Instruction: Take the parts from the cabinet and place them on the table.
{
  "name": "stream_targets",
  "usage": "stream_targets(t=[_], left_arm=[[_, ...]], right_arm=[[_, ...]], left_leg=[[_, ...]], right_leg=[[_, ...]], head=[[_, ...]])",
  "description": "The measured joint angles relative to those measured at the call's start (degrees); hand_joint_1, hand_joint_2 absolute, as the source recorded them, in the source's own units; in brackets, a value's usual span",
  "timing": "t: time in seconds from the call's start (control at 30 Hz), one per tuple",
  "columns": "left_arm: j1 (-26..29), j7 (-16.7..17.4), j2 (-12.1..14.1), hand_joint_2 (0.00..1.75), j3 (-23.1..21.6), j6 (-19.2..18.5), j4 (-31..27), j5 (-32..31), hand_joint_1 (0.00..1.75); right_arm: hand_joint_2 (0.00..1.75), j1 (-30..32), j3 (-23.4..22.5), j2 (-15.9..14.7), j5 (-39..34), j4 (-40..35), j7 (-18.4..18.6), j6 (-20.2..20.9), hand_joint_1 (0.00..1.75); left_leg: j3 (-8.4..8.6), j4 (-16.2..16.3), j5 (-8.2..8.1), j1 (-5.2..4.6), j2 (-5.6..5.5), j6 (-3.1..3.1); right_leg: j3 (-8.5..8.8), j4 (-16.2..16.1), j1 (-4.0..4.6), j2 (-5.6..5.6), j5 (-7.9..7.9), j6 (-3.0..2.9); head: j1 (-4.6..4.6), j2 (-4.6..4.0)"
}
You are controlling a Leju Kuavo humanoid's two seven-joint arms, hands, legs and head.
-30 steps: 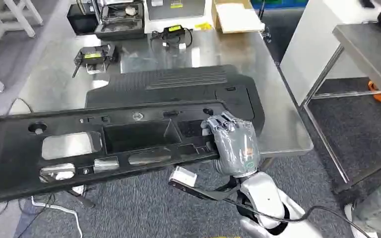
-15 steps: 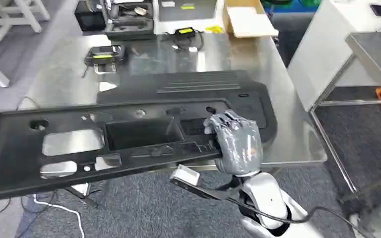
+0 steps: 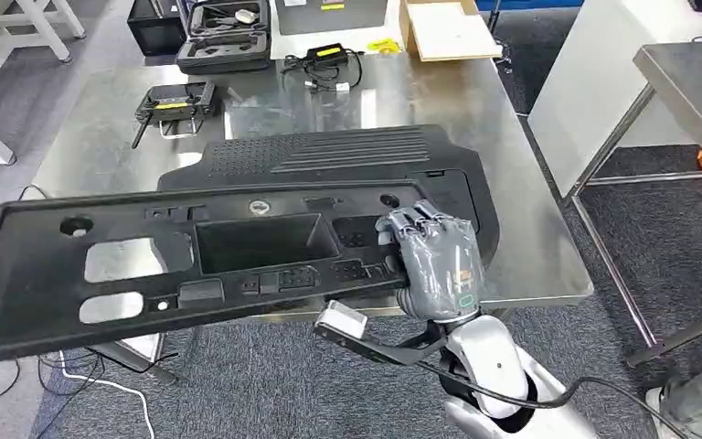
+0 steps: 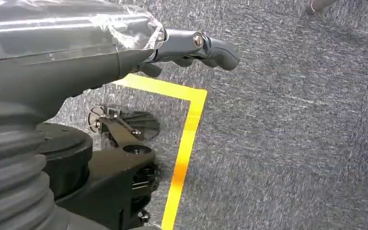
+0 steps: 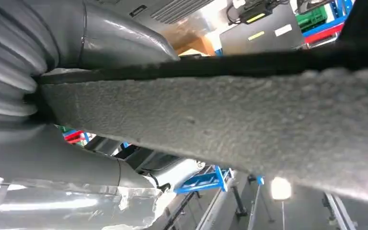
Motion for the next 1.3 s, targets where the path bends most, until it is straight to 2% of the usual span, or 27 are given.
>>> stream_targets(t=[0.07,0.4,0.43,0.87,1.3], left_arm=[[-0.01,-0.04,0.0,1.75,0.0,-0.02,0.0,-0.13,0.0],[-0.27,0.2,0.02,1.75,-0.04,-0.72,0.0,-0.13,0.0],[-0.29,0.2,0.02,0.0,-0.04,-0.72,0.0,-0.13,0.0],[-1.03,1.38,0.02,0.0,-0.04,-0.57,0.0,-0.13,0.0],[-1.48,3.06,0.02,0.0,-0.09,-0.37,0.0,-0.15,0.0]], right_arm=[[1.75,-0.03,0.0,0.0,-0.02,0.0,0.0,0.0,1.75],[1.75,-2.91,0.02,0.04,-1.18,0.85,-0.64,0.17,1.75],[1.75,-3.5,0.02,0.09,-1.27,1.12,-0.81,0.26,1.75],[1.75,-12.79,2.21,1.4,-0.02,9.45,-1.07,-1.49,1.75],[1.75,-23.46,5.07,4.02,3.41,23.59,7.15,-2.21,1.75]], left_leg=[[0.08,-0.03,-0.04,0.0,0.0,-0.21],[0.18,-0.02,-0.05,-0.03,0.0,-0.24],[0.2,-0.02,-0.05,-0.04,0.0,-0.24],[0.22,-0.01,-0.05,-0.1,-0.01,-0.23],[0.24,-0.01,-0.05,-0.1,-0.03,-0.24]], right_leg=[[0.09,0.0,0.0,0.0,0.0,0.0],[0.37,-0.1,-0.19,-0.01,0.01,0.01],[0.38,-0.11,-0.21,-0.01,0.01,0.02],[0.46,-0.15,-0.24,-0.04,0.02,0.03],[0.47,-0.15,-0.22,-0.11,0.03,0.03]], head=[[0.0,0.0],[0.02,0.0],[0.0,0.0],[0.02,0.0],[-0.02,0.0]])
